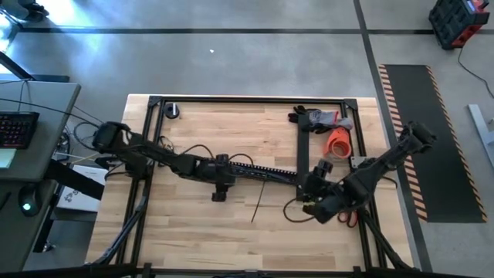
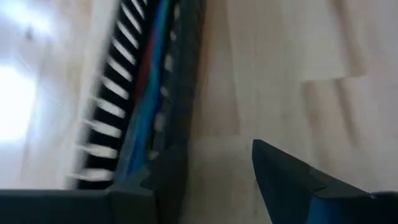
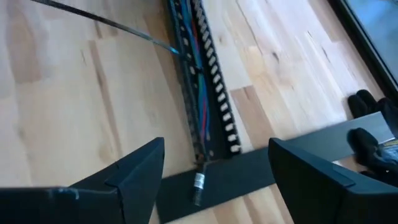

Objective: Ziptie cables
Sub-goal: Close the black cable duct using the black cable duct lid

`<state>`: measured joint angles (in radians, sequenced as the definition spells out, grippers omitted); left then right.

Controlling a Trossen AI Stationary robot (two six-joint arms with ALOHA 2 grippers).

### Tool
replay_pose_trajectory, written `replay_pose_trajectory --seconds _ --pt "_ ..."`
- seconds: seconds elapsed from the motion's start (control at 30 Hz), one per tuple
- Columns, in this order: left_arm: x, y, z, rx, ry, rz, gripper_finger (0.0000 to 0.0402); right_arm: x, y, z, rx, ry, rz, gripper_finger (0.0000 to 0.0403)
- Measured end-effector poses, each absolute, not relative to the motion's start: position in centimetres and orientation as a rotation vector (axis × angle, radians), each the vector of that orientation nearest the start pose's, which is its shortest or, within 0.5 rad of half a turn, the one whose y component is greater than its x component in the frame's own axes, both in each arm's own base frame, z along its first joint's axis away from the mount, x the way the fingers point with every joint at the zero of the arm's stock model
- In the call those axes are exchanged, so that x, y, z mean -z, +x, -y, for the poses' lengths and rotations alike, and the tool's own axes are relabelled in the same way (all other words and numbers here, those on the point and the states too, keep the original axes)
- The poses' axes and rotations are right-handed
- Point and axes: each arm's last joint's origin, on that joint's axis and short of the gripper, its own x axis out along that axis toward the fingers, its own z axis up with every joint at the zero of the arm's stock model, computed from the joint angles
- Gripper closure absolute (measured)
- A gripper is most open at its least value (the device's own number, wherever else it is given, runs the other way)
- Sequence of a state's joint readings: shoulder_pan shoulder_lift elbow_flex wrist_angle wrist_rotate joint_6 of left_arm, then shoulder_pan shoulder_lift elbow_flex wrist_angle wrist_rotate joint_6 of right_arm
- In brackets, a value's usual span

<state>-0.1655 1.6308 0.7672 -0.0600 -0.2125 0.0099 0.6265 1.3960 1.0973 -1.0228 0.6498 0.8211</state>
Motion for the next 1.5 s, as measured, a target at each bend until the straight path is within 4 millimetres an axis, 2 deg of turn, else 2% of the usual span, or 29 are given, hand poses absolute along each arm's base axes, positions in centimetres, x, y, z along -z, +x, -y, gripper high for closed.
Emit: replay_pose_trajectory --seconds 0.13,0.33,0.4,0.5,0.6,0.7,0.8,1.0,1.13,1.27,1.43,1.5 --pt "-12.5 29.9 4.8 -0.024 0.237 -0.950 0.0272 -25.9 20.7 -14.3 0.437 -0.014 -0.894 0.0133" --pt "-12.4 29.2 5.7 -0.006 0.233 -0.995 0.0379 -25.3 20.5 -15.7 0.434 -0.014 -0.851 0.0133" --pt "-12.8 28.8 5.7 -0.033 0.221 -1.009 0.0395 -25.0 20.7 -16.1 0.431 -0.018 -0.840 0.0133" --pt "-13.7 28.1 5.8 -0.084 0.239 -1.021 0.0390 -24.6 20.9 -16.3 0.435 -0.028 -0.842 0.0133" --pt "-15.1 28.1 5.9 -0.111 0.249 -0.946 0.0389 -24.1 21.1 -16.5 0.442 -0.047 -0.854 0.0133" --pt "-16.4 28.3 5.0 -0.075 0.241 -0.886 0.0380 -23.9 21.2 -16.6 0.445 -0.054 -0.857 0.0133" --pt "-17.2 28.6 3.5 -0.051 0.222 -0.854 0.0352 -23.9 21.3 -16.7 0.443 -0.047 -0.850 0.0133" --pt "-15.6 29.0 0.5 -0.004 0.213 -0.939 0.0271 -23.9 21.3 -16.8 0.438 -0.043 -0.844 0.0133" --pt "-14.3 29.2 -0.1 0.028 0.176 -0.989 0.0250 -23.9 21.3 -16.8 0.436 -0.039 -0.840 0.0133" --pt "-14.0 28.9 0.4 0.029 0.157 -1.030 0.0288 -23.9 21.3 -16.8 0.436 -0.037 -0.838 0.0133" --pt "-14.1 27.9 1.1 0.027 0.108 -1.110 0.0384 -24.0 21.5 -16.9 0.432 -0.023 -0.827 0.0133" --pt "-14.0 27.5 1.5 0.019 0.081 -1.153 0.0393 -24.0 21.6 -17.0 0.431 -0.015 -0.812 0.0133"
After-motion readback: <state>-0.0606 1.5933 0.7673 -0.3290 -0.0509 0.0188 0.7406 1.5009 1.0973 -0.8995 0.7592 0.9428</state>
